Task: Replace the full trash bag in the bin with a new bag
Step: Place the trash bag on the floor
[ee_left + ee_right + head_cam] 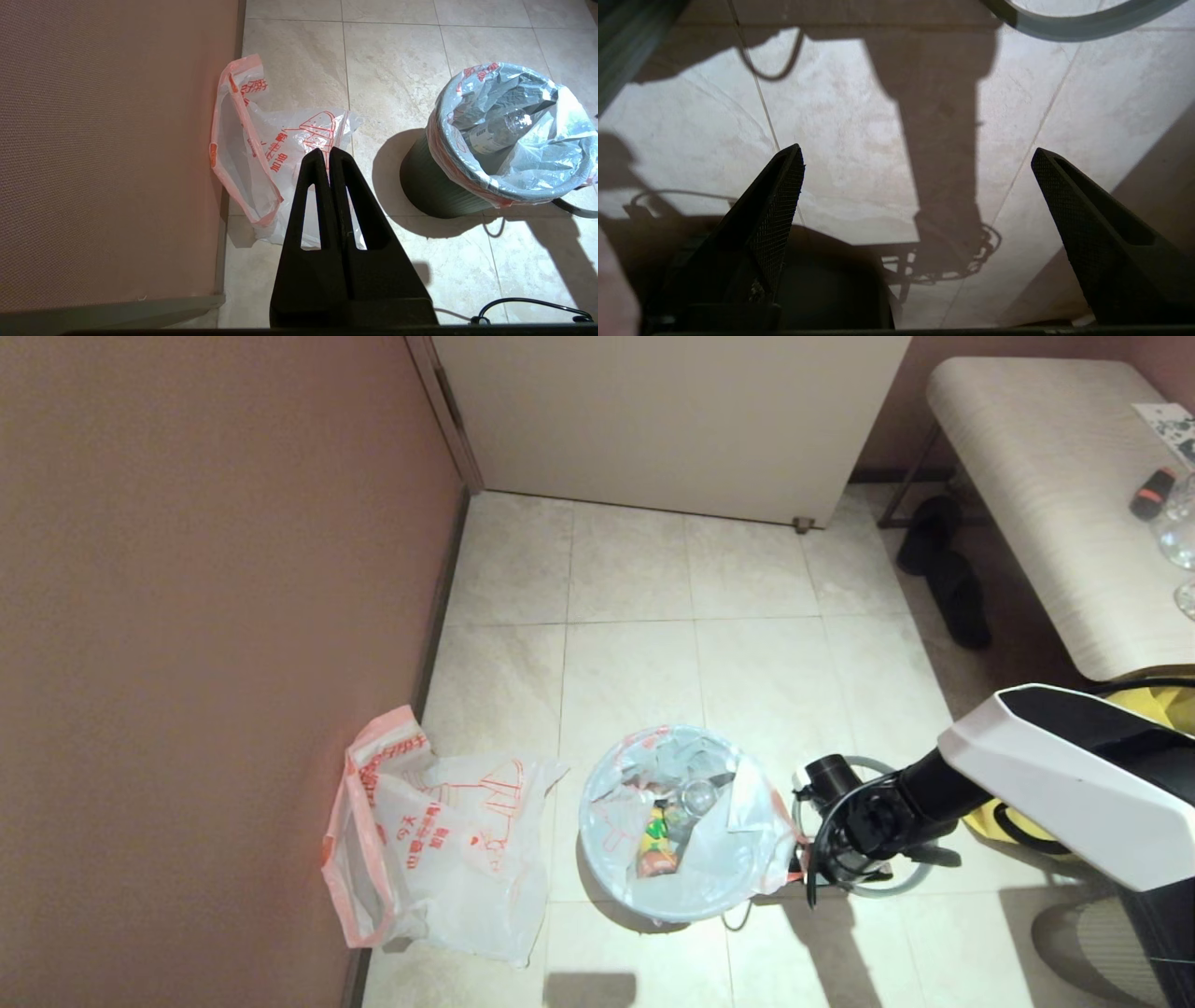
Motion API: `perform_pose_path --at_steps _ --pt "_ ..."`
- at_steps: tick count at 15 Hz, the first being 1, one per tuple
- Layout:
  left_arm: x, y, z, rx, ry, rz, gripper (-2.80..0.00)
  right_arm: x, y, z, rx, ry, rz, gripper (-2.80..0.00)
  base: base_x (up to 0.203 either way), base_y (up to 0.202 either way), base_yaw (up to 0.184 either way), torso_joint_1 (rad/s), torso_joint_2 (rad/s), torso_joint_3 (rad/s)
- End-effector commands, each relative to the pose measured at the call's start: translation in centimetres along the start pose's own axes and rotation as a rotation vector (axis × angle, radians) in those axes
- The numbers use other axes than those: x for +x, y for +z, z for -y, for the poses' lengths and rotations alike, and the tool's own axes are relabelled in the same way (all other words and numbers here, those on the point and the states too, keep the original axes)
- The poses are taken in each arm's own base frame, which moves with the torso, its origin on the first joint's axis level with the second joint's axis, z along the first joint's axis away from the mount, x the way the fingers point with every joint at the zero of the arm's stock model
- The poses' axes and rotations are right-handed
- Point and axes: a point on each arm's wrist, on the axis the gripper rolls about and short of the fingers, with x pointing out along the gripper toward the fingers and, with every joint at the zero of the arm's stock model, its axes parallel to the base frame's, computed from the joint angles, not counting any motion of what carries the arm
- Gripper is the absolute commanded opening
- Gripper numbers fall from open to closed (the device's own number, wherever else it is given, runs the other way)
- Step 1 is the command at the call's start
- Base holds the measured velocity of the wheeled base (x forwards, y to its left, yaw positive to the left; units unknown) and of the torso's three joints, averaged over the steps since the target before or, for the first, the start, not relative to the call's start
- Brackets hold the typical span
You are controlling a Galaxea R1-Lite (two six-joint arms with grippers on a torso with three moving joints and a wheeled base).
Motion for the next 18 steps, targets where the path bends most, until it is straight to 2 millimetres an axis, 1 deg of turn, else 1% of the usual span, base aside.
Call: perform_pose_path --at_steps 1,2,3,4,5,7,8,10,11,12,14,15,18 --pt "0.0 0.0 0.0 0.0 0.001 0.0 -2.8 -2.5 1.3 1.3 0.024 0.003 0.051 0.0 0.0 0.0 0.0 0.0 0.0 0.0" --pt "0.0 0.0 0.0 0.0 0.002 0.0 -2.8 -3.2 2.0 2.1 0.046 0.034 0.076 0.0 0.0 0.0 0.0 0.0 0.0 0.0" --pt "0.0 0.0 0.0 -0.001 0.0 0.0 -2.8 -3.3 2.1 2.4 0.055 0.1 0.065 0.0 0.0 0.0 0.0 0.0 0.0 0.0" --pt "0.0 0.0 0.0 0.0 0.002 0.0 -2.8 -2.9 2.1 3.3 0.074 0.153 0.045 0.0 0.0 0.0 0.0 0.0 0.0 0.0" --pt "0.0 0.0 0.0 -0.002 0.002 0.0 -2.8 -2.1 2.0 4.2 0.095 0.154 0.027 0.0 0.0 0.0 0.0 0.0 0.0 0.0" --pt "0.0 0.0 0.0 -0.001 0.001 0.0 -2.8 -2.3 2.1 4.9 0.111 0.211 0.029 0.0 0.0 0.0 0.0 0.0 0.0 0.0" --pt "0.0 0.0 0.0 0.0 0.001 0.0 -2.8 -2.9 2.4 5.7 0.129 0.262 0.037 0.0 0.0 0.0 0.0 0.0 0.0 0.0" --pt "0.0 0.0 0.0 -0.001 0.001 0.0 -2.8 -4.7 3.4 8.4 0.176 0.368 0.081 0.0 0.0 0.0 0.0 0.0 0.0 0.0" --pt "0.0 0.0 0.0 -0.002 0.002 0.0 -2.8 -5.5 3.7 9.5 0.19 0.4 0.099 0.0 0.0 0.0 0.0 0.0 0.0 0.0" --pt "0.0 0.0 0.0 0.0 0.001 0.0 -2.8 -5.9 3.8 9.9 0.192 0.412 0.107 0.0 0.0 0.0 0.0 0.0 0.0 0.0" --pt "0.0 0.0 0.0 0.0 0.001 0.0 -2.8 -6.4 3.6 9.8 0.185 0.427 0.107 0.0 0.0 0.0 0.0 0.0 0.0 0.0" --pt "0.0 0.0 0.0 -0.001 0.001 0.0 -2.8 -6.3 3.3 9.2 0.162 0.442 0.095 0.0 0.0 0.0 0.0 0.0 0.0 0.0" --pt "0.0 0.0 0.0 -0.001 0.002 0.0 -2.8 -5.4 2.2 6.6 0.091 0.46 0.038 0.0 0.0 0.0 0.0 0.0 0.0 0.0"
